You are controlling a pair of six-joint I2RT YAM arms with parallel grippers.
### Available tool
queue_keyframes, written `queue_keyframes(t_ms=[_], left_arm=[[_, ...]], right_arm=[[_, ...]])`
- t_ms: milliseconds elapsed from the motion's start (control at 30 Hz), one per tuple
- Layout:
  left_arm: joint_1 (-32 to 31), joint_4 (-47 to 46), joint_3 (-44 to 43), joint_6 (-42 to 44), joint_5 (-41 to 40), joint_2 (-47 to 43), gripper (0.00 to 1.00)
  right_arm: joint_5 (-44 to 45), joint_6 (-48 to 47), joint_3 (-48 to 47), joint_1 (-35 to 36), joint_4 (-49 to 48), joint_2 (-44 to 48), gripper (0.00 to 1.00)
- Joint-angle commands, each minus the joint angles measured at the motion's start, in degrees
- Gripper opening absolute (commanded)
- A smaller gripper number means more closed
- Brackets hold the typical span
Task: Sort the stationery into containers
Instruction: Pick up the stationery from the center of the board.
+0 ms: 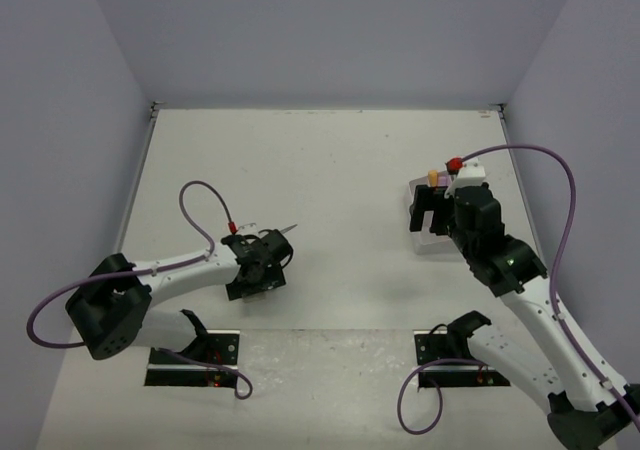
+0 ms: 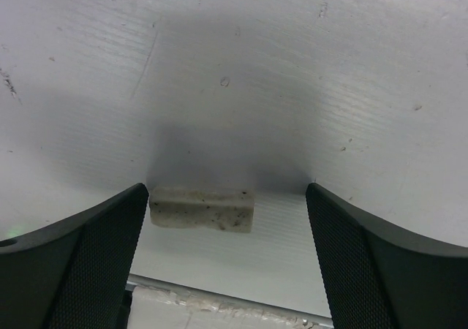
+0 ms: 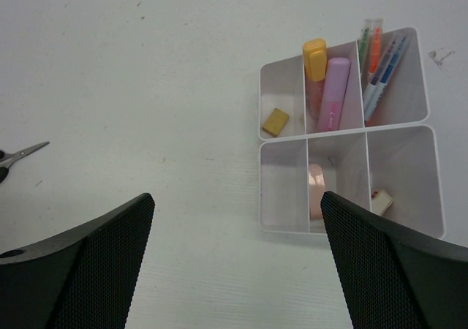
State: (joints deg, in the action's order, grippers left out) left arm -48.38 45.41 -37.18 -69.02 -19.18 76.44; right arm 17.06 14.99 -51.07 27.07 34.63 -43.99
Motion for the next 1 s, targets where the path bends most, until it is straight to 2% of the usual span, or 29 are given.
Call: queue_keyframes(t_ms=[0, 67, 133, 167, 267, 400, 533, 633, 767, 967], left_arm=[[0.4, -3.4, 2.2, 2.4, 2.1, -0.9, 0.87], [0.4, -3.9, 3.2, 2.4, 2.3, -1.6, 0.83], [0.4, -4.6, 4.1, 2.5, 2.5, -2.3, 0.73], [0.4, -4.7, 4.4, 2.4, 2.5, -2.4, 0.71], [0.4, -5.1, 4.8, 3.1, 2.8, -2.7, 0.71], [0.3, -5.1, 5.1, 3.4, 3.6, -3.4, 0.78], [0.4, -4.2, 5.5, 2.5, 4.1, -4.6, 0.78], [0.4, -2.7, 5.3, 2.4, 3.7, -5.2, 0.75], [0.3, -2.4, 4.6, 2.4, 4.2, -5.2, 0.63], [0.0, -1.6, 3.6, 2.8, 5.4, -5.0, 0.62]], right_arm=[[1.1, 0.5, 0.1, 0.2, -1.8, 0.8, 0.99], [1.1, 0.6, 0.2, 0.2, -1.8, 1.1, 0.99], [1.7, 0.6, 0.3, 0.2, -2.0, 2.1, 0.99], [2.0, 0.7, 0.4, 0.2, -2.2, 2.6, 0.99], [1.9, 0.5, 1.2, 0.2, -3.7, 5.2, 0.99], [1.2, 0.2, 2.4, 0.2, -4.7, 7.3, 0.99], [1.6, 0.1, 2.3, 0.2, -4.6, 7.2, 0.99], [1.8, 0.2, 2.1, 0.2, -4.5, 6.4, 0.99], [1.9, 0.1, 2.1, 0.2, -4.5, 6.0, 0.99], [1.7, 0.2, 2.2, 0.2, -4.7, 6.2, 0.99]])
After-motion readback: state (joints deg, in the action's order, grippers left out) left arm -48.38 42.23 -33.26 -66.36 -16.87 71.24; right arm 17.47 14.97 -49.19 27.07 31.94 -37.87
